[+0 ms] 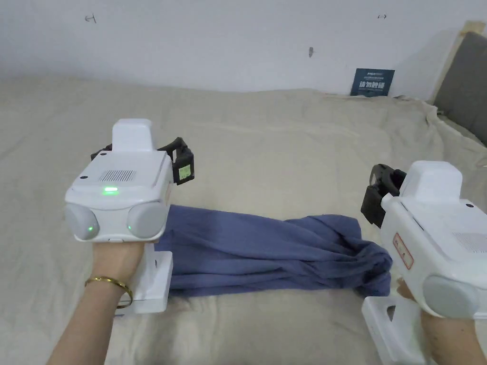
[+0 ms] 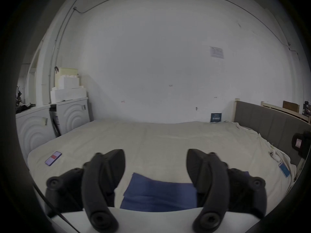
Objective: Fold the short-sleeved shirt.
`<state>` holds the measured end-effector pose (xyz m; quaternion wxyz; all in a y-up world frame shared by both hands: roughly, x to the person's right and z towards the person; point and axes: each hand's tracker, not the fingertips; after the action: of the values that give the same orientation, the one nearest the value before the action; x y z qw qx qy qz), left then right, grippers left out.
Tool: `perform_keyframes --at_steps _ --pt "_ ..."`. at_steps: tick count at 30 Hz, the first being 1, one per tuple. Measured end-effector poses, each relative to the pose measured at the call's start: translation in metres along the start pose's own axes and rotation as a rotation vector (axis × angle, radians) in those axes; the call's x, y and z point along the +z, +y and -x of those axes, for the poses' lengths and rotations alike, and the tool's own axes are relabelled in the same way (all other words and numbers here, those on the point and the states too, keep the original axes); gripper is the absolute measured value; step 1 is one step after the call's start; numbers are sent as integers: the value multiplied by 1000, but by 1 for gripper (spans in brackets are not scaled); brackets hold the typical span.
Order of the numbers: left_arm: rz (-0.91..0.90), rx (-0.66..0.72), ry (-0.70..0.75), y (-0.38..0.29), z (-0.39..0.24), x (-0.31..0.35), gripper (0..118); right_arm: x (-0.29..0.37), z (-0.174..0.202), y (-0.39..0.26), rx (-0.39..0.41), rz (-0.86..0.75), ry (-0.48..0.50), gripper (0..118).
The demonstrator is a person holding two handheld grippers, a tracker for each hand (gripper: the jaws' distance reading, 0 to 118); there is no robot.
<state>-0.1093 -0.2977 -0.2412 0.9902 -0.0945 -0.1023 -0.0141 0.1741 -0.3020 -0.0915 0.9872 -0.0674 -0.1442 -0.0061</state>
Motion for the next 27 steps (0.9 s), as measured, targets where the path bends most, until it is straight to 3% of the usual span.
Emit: perform_keyframes --at_steps 1,5,8,27 --pt "-6 9 7 -4 5 4 66 1 3 0 3 -2 8 0" --pt "-16 5 44 -21 15 15 13 3 12 -3 11 -3 30 0" --pt "-20 2 58 -34 26 11 0 7 16 -7 6 0 37 0" --pt "4 -14 -4 -67 12 39 0 24 10 -28 -3 21 12 0"
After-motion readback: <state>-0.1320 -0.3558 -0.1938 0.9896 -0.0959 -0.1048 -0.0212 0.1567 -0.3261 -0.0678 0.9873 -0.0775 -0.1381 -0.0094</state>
